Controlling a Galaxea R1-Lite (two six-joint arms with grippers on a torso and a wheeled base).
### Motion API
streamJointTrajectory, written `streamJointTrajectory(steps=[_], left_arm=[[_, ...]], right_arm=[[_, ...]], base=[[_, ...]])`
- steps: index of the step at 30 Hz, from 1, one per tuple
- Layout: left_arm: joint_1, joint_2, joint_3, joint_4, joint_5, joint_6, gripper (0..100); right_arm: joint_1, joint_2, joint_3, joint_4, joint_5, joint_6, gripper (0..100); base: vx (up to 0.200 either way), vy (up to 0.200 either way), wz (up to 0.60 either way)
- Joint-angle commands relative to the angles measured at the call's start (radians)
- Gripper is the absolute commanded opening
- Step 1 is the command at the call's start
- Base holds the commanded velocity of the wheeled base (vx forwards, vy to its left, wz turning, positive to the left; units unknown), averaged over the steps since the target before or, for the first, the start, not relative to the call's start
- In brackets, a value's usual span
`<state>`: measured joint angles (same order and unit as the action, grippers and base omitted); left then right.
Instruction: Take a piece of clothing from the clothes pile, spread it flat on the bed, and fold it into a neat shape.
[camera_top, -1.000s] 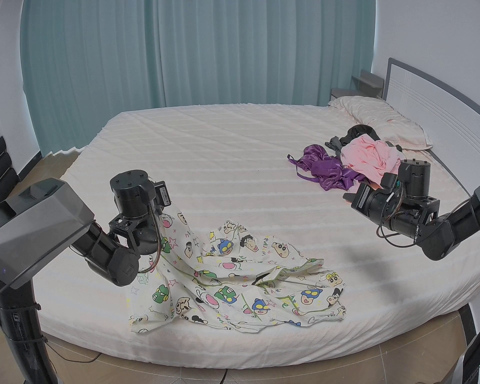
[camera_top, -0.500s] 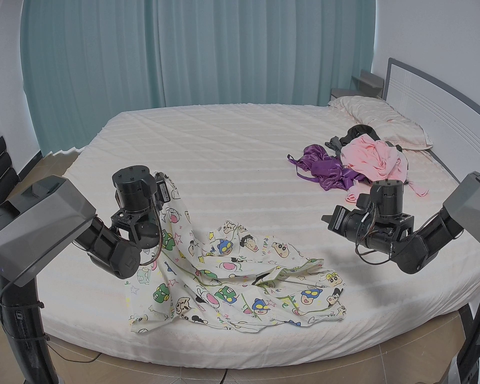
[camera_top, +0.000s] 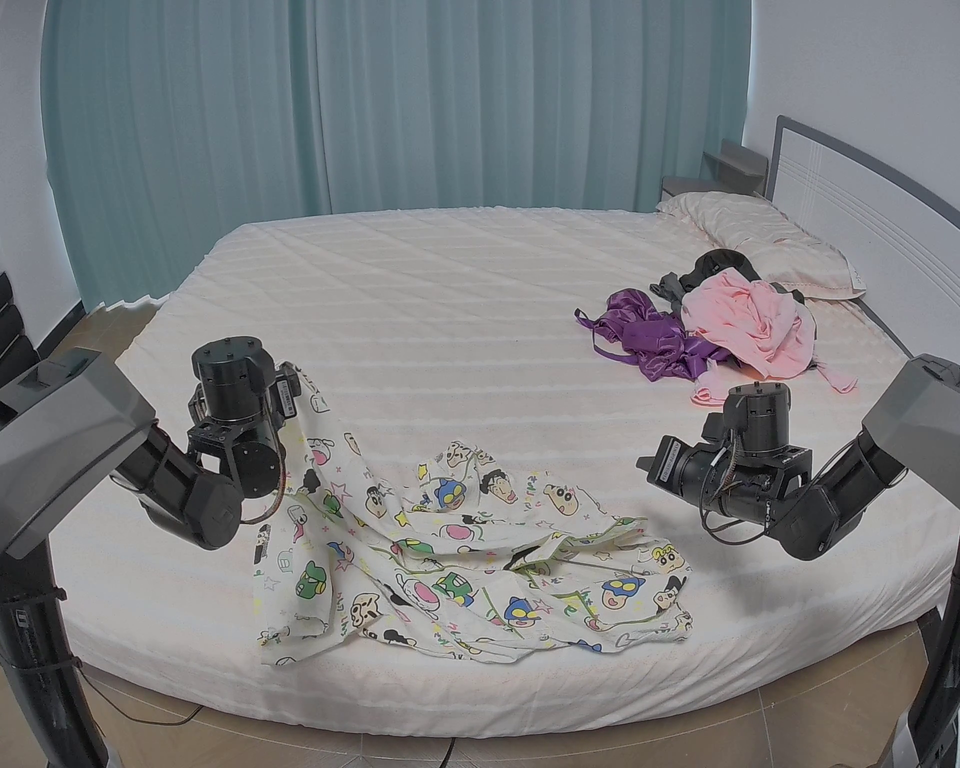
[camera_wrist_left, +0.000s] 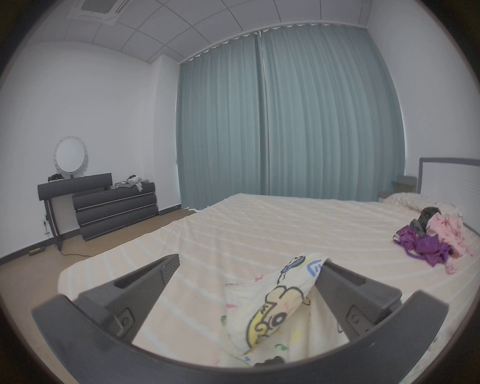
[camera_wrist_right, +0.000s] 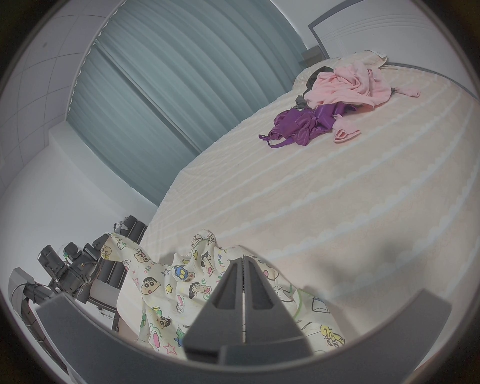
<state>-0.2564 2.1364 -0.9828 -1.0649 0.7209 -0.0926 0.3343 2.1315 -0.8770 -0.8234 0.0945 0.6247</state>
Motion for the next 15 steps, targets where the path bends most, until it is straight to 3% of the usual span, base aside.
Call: streamJointTrajectory(steps=[1, 5, 9, 15], left_arm=[[0.014, -0.07, 0.047, 0.034, -0.001, 0.002, 100], [0.016, -0.125, 0.041, 0.143, -0.014, 0.002, 100], [0.016, -0.168, 0.041, 0.206, -0.086, 0.001, 100], [0.043, -0.197, -0.014, 0.316, -0.093, 0.001, 100]], right_arm=[[-0.001, 0.01, 0.003, 0.0, 0.001, 0.001, 0], [-0.001, 0.01, 0.009, 0.0, 0.001, 0.001, 0], [-0.003, 0.011, 0.013, 0.0, 0.001, 0.001, 0], [-0.001, 0.021, 0.015, 0.0, 0.001, 0.001, 0]], base=[[0.0, 0.0, 0.0], [0.0, 0.0, 0.0], [0.0, 0.0, 0.0], [0.0, 0.0, 0.0]])
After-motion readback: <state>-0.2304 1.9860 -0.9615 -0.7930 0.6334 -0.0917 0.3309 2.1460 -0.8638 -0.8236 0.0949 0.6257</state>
